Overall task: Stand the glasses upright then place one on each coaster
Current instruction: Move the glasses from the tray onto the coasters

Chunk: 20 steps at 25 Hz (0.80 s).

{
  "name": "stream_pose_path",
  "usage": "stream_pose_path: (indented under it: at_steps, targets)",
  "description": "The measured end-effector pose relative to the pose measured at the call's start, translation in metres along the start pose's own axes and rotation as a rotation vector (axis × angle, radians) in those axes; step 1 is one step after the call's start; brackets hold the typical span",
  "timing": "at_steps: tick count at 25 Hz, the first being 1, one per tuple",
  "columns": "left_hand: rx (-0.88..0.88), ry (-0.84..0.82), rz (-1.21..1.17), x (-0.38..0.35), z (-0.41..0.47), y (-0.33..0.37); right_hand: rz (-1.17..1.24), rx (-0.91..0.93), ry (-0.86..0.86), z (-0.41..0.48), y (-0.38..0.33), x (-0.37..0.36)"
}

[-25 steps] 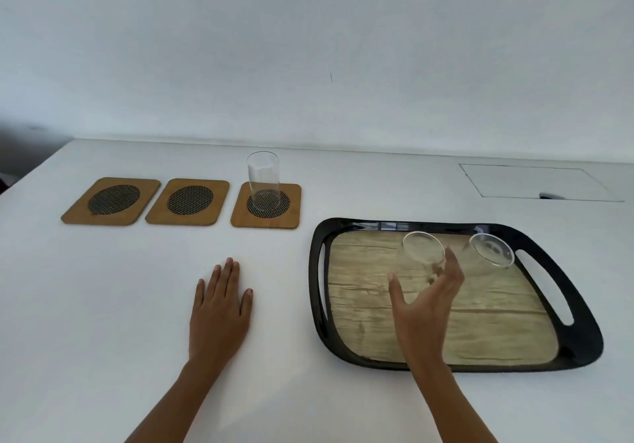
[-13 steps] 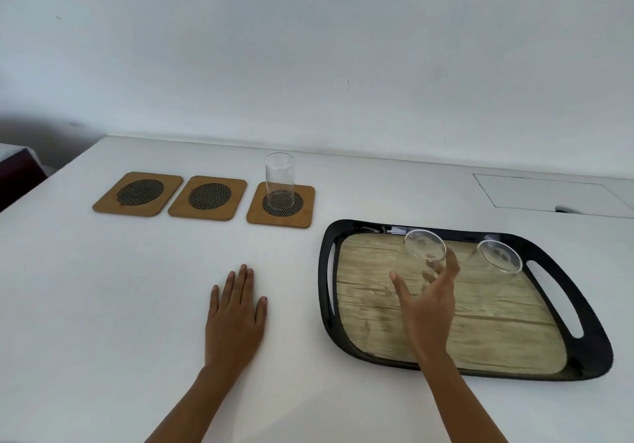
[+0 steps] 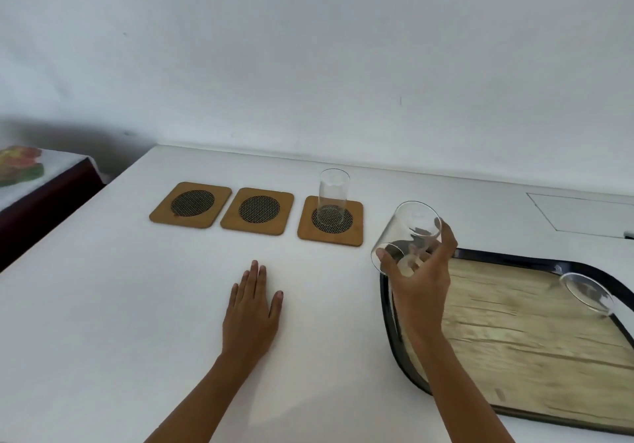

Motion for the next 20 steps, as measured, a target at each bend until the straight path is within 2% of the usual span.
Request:
stream_pose_path:
  at_steps: [6,14,20]
  targets:
    - [-0.013,-0.013,0.093,0.012,0.032,-0.056,0.087,0.005,-0.095,0.004,-0.015,-0.094]
    - [-0.011,-0.012,0.113,0.014,0.034,-0.058,0.099,0.042,-0.29,0.022,-0.017,-0.216]
    - [0.002,-0.049,0.111,0.014,0.033,-0.057,0.02,0.069,-0.387,0.04,-0.003,-0.287]
Point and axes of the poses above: each hand's wrist, its own z-axis towards the middle knuckle, its own x-axis out of the back of the hand, y = z × x, the point moved 4 cm from there along z, towards the middle knuckle, and after that the axes turned 3 degrees about z, right-handed, at the moved point
